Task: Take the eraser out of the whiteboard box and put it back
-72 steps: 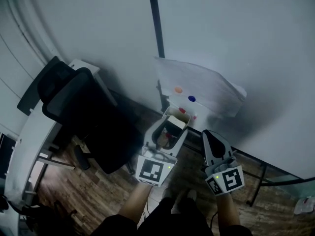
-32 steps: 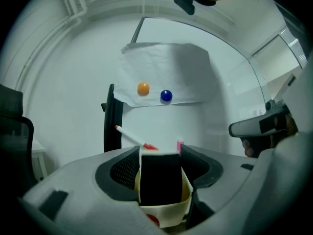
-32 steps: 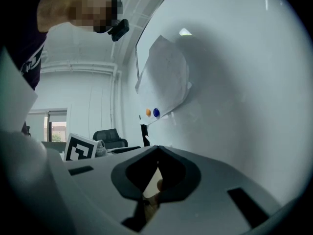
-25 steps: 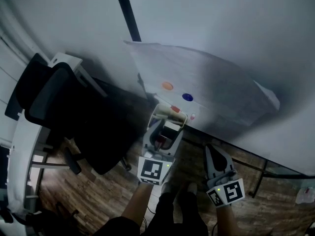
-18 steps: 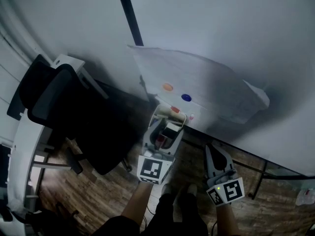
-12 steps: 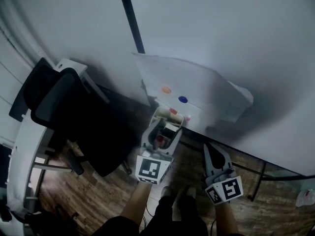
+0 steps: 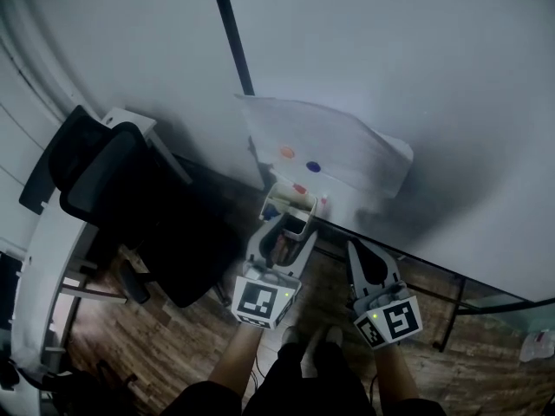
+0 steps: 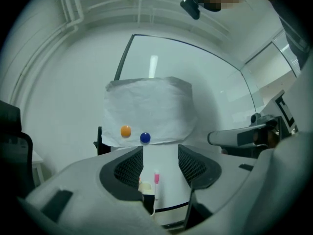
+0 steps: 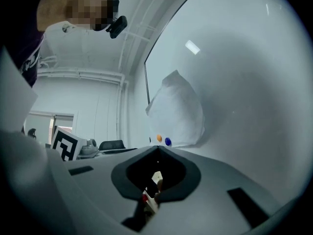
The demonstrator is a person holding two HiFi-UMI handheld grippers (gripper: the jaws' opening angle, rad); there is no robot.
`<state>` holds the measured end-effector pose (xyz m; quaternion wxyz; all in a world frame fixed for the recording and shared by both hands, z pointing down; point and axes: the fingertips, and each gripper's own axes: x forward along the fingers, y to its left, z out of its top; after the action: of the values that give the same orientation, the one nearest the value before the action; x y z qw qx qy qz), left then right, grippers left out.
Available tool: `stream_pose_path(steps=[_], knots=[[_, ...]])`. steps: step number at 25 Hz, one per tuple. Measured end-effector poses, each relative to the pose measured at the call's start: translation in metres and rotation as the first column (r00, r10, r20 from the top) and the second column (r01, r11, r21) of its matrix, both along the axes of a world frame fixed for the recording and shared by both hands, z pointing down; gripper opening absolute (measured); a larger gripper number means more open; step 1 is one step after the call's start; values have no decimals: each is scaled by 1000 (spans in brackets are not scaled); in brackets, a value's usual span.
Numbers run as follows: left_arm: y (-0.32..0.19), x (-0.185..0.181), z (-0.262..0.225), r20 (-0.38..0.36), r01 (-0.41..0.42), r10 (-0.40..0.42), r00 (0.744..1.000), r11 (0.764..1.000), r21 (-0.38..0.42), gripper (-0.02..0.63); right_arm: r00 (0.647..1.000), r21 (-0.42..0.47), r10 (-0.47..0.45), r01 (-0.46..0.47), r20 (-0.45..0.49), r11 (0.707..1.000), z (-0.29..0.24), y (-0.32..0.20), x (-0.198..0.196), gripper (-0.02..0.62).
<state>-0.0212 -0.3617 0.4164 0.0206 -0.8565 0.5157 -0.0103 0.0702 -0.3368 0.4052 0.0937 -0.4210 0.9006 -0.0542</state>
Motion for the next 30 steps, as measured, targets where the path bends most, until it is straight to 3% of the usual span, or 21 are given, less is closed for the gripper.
stream_pose_path(steps=[5, 12, 17, 30], knots=[[29, 6, -30, -6, 10, -10, 1000, 999, 39, 123, 999, 52, -44, 43, 10, 998, -26, 13, -11, 3], [66, 0, -76, -46, 33, -28, 999, 991, 129, 25, 996, 127, -92, 88, 23, 988, -60, 32, -19, 3], [82, -3, -93, -31, 42, -37, 999, 982, 186, 6, 992, 158, -115, 108, 42, 982, -73, 42, -21, 3], [89, -5, -97, -20, 33, -29, 999, 980, 194, 6, 993, 183, -120, 117, 3, 976, -75, 52, -31, 3]])
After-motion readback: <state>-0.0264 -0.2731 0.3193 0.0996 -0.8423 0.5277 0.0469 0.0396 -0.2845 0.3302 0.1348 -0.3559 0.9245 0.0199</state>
